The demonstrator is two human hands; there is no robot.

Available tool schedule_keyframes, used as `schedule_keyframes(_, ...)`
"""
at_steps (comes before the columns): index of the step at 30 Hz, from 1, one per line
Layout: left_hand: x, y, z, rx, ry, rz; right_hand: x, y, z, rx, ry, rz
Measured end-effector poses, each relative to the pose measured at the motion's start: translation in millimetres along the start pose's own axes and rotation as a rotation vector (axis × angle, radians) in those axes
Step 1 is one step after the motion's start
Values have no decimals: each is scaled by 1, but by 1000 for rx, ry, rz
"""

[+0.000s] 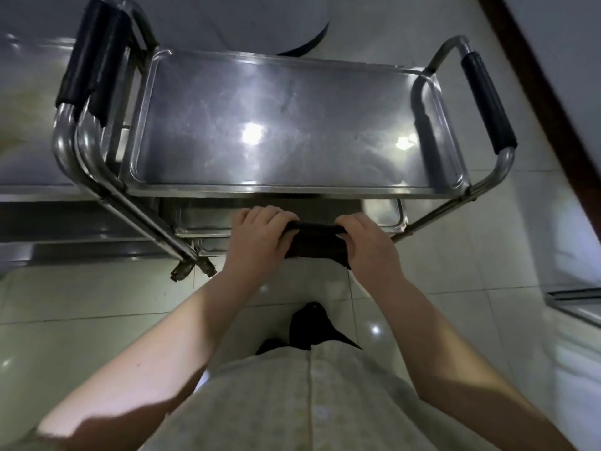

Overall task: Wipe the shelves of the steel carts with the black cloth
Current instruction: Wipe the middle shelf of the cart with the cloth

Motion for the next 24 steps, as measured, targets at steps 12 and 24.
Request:
schedule_keyframes(12,-22,-37,61,181,-98,-257,-77,-26,40,248,77,125)
schedule_keyframes(24,-66,-53,194,324,-142,-476,-211,-25,63,229,120,118)
Point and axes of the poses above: each hand's wrist, its own y-axis towards the middle knuckle, its own z-axis out of the palm, x = y × z, the point moved 9 cm from there along y, towards the middle knuckle, and after that the axes turned 11 degrees about z, right-handed, at the moved point
